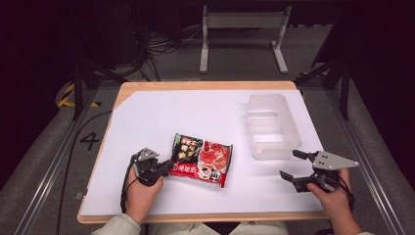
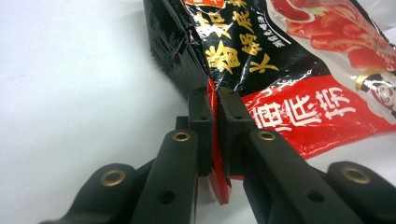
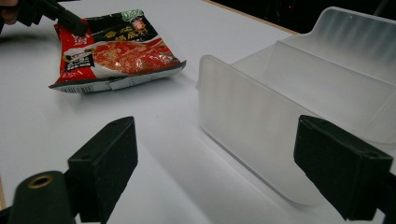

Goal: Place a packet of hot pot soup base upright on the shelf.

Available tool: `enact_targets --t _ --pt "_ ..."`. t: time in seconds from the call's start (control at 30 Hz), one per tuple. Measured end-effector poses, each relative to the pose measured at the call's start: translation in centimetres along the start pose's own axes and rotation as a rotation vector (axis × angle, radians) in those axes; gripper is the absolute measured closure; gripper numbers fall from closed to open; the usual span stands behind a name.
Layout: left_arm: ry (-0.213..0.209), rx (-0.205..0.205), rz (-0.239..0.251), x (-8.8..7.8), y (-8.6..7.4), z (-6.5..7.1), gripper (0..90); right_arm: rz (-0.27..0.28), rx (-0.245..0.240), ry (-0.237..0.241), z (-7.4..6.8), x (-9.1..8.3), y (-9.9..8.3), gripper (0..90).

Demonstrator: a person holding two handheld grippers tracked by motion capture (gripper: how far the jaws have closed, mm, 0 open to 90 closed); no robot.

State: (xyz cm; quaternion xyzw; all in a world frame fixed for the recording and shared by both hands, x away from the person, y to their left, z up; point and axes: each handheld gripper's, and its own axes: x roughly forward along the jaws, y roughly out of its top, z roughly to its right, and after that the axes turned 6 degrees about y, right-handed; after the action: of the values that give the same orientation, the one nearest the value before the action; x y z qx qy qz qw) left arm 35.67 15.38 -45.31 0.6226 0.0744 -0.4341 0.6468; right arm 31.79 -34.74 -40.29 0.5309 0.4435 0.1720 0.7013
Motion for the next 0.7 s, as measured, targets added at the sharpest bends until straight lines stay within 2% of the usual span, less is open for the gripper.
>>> enact_targets --t 0.2,0.27,0.4,0.6,0.7 --pt "0.003 -0.013 0.006 -0.1 0.2 0.0 87.7 -0.004 -0.003 -0.001 0.0 0.0 0.0 13.8" --pt "-0.009 -0.035 0.001 -0.2 0.3 0.0 87.9 -0.004 -0.002 -0.002 0.0 0.0 0.0 13.8" --pt "-0.015 -0.051 0.028 -0.5 1.1 0.1 88.3 -0.001 -0.005 -0.004 0.0 0.1 0.0 13.7" --pt "-0.007 -0.021 0.073 -1.5 2.7 1.1 88.4 0.003 -0.004 -0.005 0.0 0.0 0.0 13.7" --pt "0.003 0.013 0.107 -2.0 3.8 1.9 88.5 0.002 -0.005 -0.007 0.0 0.0 0.0 13.8"
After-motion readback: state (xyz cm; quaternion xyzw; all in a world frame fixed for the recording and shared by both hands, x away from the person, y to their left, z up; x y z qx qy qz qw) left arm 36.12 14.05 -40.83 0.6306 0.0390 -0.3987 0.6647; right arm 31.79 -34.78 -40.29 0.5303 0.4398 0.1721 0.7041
